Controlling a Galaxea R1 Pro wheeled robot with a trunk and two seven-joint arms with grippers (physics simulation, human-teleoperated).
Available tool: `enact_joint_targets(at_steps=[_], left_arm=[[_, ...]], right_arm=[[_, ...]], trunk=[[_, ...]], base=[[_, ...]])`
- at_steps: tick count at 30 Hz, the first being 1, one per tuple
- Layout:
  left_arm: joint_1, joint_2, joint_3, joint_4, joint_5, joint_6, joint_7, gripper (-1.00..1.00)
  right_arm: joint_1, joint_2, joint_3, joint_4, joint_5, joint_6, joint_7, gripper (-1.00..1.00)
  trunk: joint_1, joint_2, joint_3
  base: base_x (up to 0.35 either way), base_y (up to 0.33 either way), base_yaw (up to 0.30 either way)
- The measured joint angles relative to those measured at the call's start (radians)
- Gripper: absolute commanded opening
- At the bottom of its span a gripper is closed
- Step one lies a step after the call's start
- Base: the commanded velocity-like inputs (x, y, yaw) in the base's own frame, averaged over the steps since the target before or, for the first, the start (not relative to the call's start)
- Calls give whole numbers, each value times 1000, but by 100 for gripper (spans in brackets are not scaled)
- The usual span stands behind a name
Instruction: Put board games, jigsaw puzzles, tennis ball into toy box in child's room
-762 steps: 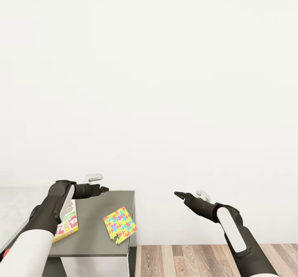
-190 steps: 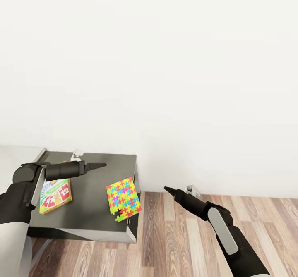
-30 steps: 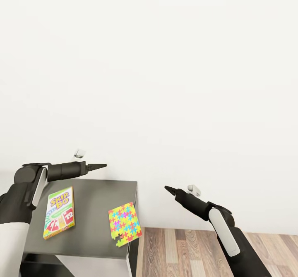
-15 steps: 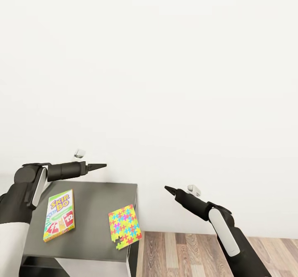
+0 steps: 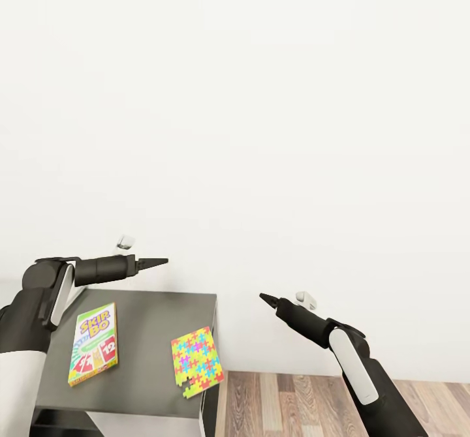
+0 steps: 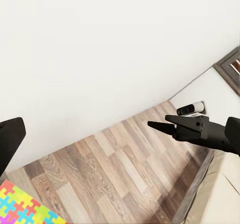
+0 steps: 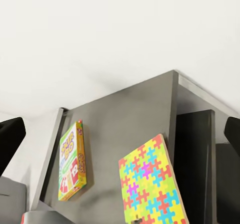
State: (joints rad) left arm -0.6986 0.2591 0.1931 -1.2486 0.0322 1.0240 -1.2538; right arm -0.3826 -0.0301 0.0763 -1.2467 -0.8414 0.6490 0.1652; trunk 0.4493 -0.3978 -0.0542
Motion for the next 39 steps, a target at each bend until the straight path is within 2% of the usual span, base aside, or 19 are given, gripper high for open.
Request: enact_joint_targets(at_steps=[19, 39], left_arm=[[0, 0, 0, 0, 0, 0, 0, 100], [0, -2, 0, 0, 1, 0, 0, 100]], right_arm=[[0, 1, 0, 0, 0, 0, 0, 100], [0, 3, 0, 4, 3, 0, -1, 100]], trunk=[[0, 0, 31], [0, 0, 33]], base=[[76, 51, 23], [85, 48, 8]])
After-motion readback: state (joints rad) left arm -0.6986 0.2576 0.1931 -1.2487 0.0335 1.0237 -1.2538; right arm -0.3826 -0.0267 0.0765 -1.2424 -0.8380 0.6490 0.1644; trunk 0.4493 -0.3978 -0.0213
